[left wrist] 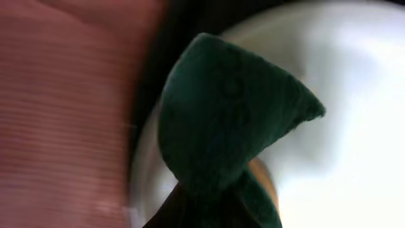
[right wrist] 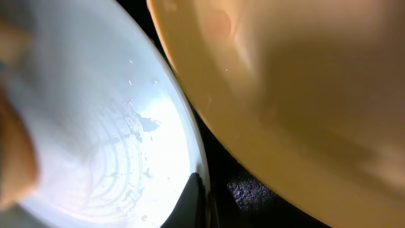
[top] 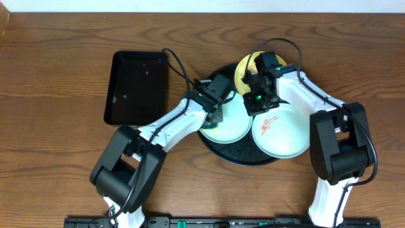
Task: Clean dirty plates on tray and stack at the side
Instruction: 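Scrub the left pale green plate with the sponge in the left gripper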
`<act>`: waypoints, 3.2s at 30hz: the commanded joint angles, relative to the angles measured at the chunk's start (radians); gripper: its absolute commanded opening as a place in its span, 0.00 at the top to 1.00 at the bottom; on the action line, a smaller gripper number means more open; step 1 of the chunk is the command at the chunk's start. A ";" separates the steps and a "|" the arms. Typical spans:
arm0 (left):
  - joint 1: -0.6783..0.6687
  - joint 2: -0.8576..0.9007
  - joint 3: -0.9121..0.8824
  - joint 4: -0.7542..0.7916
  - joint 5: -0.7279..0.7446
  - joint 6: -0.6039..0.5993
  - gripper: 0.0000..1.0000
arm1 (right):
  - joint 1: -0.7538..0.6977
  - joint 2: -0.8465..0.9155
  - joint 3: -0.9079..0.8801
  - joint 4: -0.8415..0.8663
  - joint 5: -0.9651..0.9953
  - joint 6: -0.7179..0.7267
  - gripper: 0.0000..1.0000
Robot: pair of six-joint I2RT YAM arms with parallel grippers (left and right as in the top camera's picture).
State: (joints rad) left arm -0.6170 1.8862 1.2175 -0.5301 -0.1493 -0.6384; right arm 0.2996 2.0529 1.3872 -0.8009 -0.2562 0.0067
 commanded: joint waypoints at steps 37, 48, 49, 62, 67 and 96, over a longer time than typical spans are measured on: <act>0.032 0.138 -0.019 0.025 -0.057 0.085 0.92 | 0.003 0.011 0.006 0.005 0.050 0.004 0.99; 0.032 0.137 -0.006 -0.052 -0.373 0.085 0.92 | 0.003 0.011 0.006 0.003 0.050 0.003 0.99; 0.032 0.132 -0.002 -0.061 -0.387 0.085 0.92 | 0.003 0.011 0.006 0.003 0.050 0.004 0.99; 0.032 -0.107 0.010 -0.023 -0.314 0.084 0.92 | 0.003 0.011 0.006 0.004 0.050 0.004 0.99; 0.031 -0.134 0.008 -0.012 0.073 0.084 0.92 | 0.003 0.011 0.006 0.005 0.050 0.004 0.99; 0.032 0.031 -0.014 -0.124 -0.387 0.125 0.92 | 0.003 0.011 0.006 0.003 0.050 0.004 0.99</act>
State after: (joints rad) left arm -0.6128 1.9011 1.2236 -0.6189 -0.2230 -0.5259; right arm 0.3111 2.0544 1.3884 -0.7933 -0.2783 0.0181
